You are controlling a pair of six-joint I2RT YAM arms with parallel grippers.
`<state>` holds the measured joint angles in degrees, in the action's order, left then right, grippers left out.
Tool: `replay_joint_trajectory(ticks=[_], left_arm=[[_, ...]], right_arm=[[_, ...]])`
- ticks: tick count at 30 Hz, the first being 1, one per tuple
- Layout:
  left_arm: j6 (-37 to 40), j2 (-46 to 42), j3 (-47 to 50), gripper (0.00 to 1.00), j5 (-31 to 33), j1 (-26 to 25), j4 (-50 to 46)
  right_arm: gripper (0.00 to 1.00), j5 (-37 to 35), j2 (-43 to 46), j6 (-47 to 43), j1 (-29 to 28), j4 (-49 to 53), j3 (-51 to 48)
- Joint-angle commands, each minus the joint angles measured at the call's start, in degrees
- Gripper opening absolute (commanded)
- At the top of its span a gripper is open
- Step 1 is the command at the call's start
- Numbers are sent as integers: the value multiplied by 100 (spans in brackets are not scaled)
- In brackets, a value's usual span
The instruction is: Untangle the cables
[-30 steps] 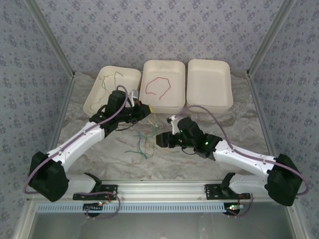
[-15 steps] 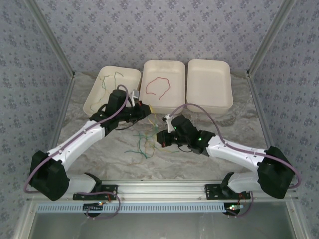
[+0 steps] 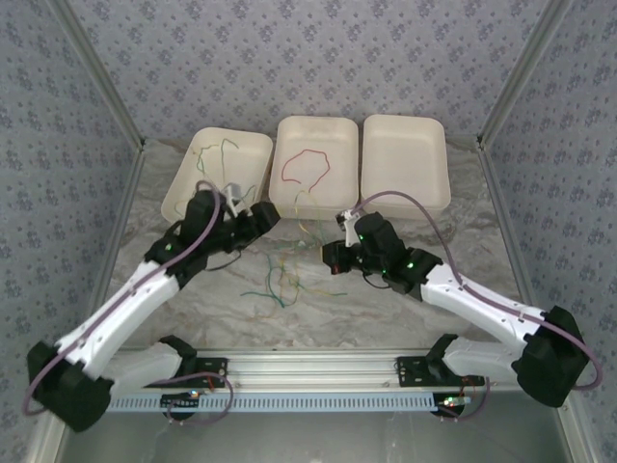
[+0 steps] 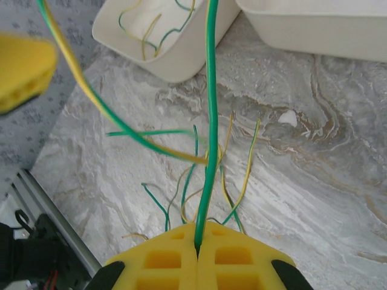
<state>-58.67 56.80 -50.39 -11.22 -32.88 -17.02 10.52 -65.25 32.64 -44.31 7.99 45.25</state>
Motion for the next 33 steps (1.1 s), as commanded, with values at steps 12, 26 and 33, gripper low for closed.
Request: replay_joint_trajectory(ticks=[12,26,33], left_arm=[[-2114,-610,1739,80,1587,-1026,1840],[-2060,-411,1963,58,2270,-1185,2468],[-2063,-602,2056,20,2503,-1186,2382]], right_arm=[[0,81,40,879,4,-577,430],[0,-404,27,1064,-755,-699,537],[0,-532,122,1082,-901,-658,443]])
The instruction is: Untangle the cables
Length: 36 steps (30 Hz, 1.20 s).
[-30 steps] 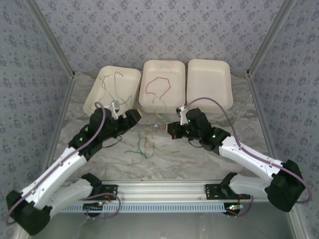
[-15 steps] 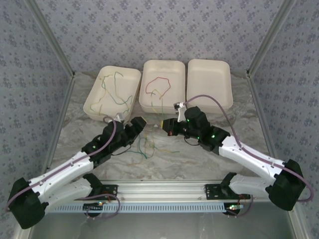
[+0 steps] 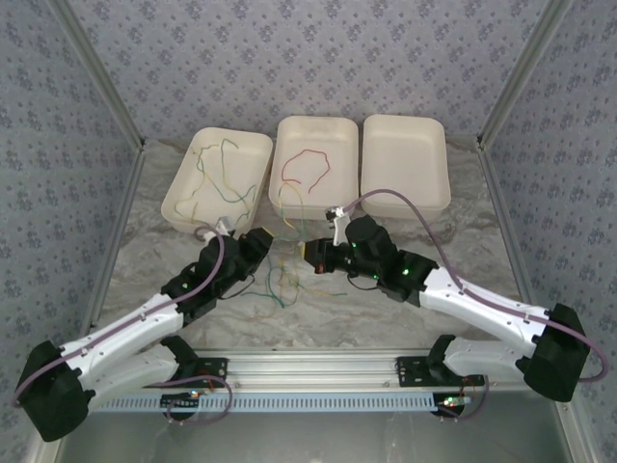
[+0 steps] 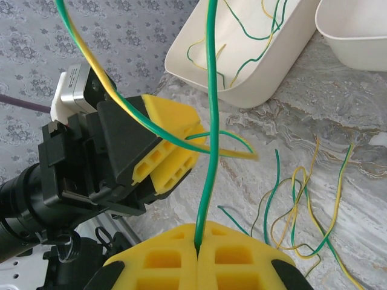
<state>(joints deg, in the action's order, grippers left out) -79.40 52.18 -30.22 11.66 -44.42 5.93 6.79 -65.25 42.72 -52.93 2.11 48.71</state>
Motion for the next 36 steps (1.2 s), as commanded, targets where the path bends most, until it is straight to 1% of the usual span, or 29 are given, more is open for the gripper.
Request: replay_joint_trajectory(ticks=[1,2,3,6,7,9,11,14,17,19,21,24,28,32,36], left_arm=[[28,-155,10,13,227,-32,26],[51,-164,-20,4,244,-20,-48],[72,-192,-48,0,257,-13,-123],[137,-444,-126,0,327,115,-475],[180,-571,-200,0,298,231,-696],[301,-827,-457,0,91,633,-1243],[481,-1021,-878,0,-373,1292,-1865],[747,-1041,-1644,0,-1322,2529,-2616],[1004,-780,-2409,0,-2242,3670,-2994],[1070,-534,-2820,0,-2701,4218,-3013],[1128,-203,-3245,0,-3022,4598,-2971],[1150,329,-3860,0,-3414,4945,-2791],[1123,920,-4596,0,-3634,5066,-2698],[1014,1220,-5069,0,-3723,5119,-2700],[900,1340,-5422,0,-3752,5296,-2881]], right_arm=[[0,-164,148,79,-44,-81,74],[0,-169,174,81,-55,-79,40],[0,-168,203,86,-58,-75,25],[0,-317,368,-79,-54,209,-19],[0,-457,445,-230,-57,424,-7],[0,-812,587,-786,-80,972,3],[0,-1238,700,-1477,-115,1523,-63],[0,-2016,764,-2431,-202,2311,-208],[0,-2655,882,-2927,-321,2793,-346],[0,-2889,983,-3122,-383,2938,-409],[0,-2998,1087,-3171,-426,3029,-431],[0,-3084,1108,-3135,-609,3059,-396],[0,-3388,769,-3099,-970,3181,-309],[0,-4021,201,-2945,-1350,3575,-106],[0,-4627,-309,-2784,-1616,3843,62]])
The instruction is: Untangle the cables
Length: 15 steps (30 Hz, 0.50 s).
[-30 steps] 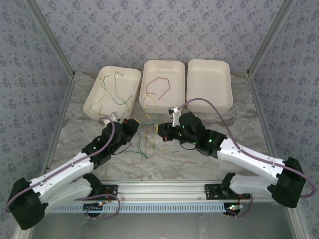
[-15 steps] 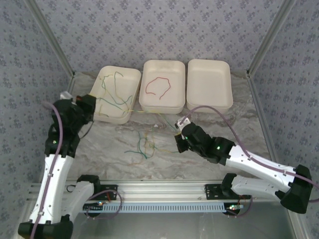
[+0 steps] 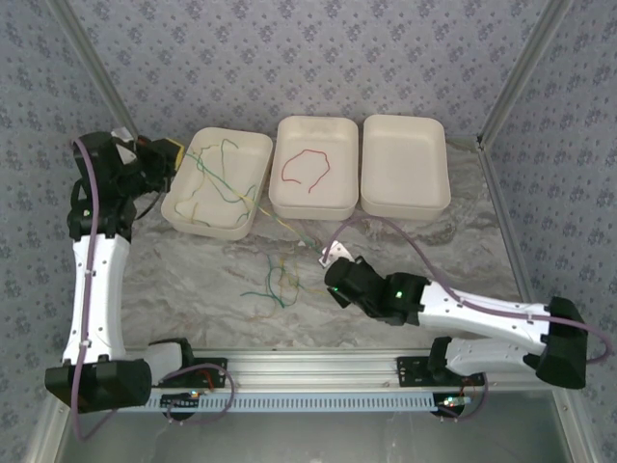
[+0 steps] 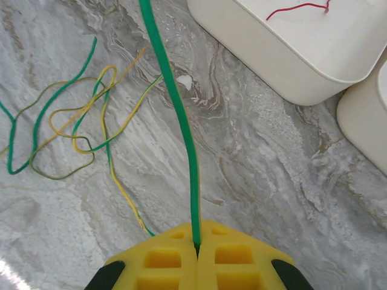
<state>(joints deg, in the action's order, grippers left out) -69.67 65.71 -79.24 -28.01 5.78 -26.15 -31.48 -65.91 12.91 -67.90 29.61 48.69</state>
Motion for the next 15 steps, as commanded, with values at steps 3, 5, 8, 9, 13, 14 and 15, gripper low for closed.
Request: replay_joint_trajectory(ticks=[3,5,8,9,13,14,15], left_arm=[[-38,128,-817,0,200,320,54],[-23,181,-932,0,197,334,-2],[-37,252,-1113,0,146,419,-8],[-61,280,-1181,0,81,490,-16],[-277,416,-1367,0,-207,766,100],[-327,469,-1449,0,-281,837,118],[-330,529,-1547,0,-315,861,112]], right_arm=[[0,-1074,-346,248,-250,1171,115],[0,-1169,-246,206,-326,1090,67],[0,-1246,-104,156,-347,1059,-21],[0,-1243,-72,126,-346,1058,-19],[0,-1198,-80,-1,-364,1006,40],[0,-1202,-109,-51,-373,998,45],[0,-1210,-128,-116,-406,954,45]])
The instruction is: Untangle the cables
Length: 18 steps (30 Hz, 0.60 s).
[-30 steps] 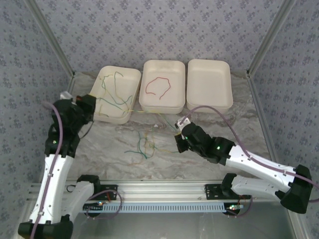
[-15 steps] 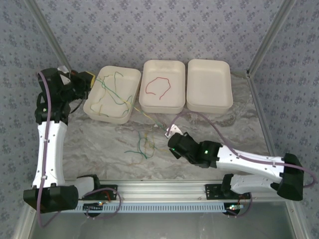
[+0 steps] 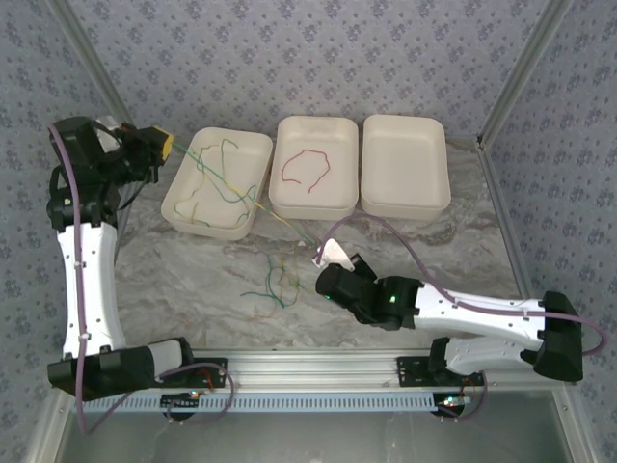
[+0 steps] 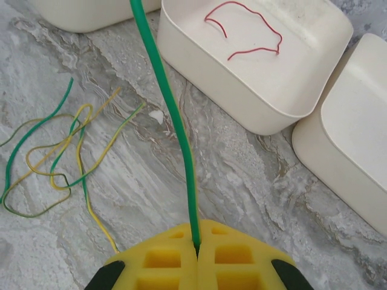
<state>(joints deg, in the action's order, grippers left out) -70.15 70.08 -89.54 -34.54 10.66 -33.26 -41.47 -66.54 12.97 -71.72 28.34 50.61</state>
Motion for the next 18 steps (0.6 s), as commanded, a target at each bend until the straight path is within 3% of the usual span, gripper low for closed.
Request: replay_joint_trajectory(ticks=[1,7,13,14,18], left_arm=[[-261,145,-633,0,307,367,763],[40,296,-597,0,152,299,570],[105,331,424,0,52,-16,1353],[102,396,478,6,-16,-28,1458],[302,805,338,57,-204,-180,1465]], right_arm=[[0,-219,-76,-187,-64,1037,-149],[0,145,203,-516,-250,754,-11],[0,1310,682,-691,-7,638,197],[0,1574,678,-670,89,682,253],[0,2623,459,-283,843,1070,640]])
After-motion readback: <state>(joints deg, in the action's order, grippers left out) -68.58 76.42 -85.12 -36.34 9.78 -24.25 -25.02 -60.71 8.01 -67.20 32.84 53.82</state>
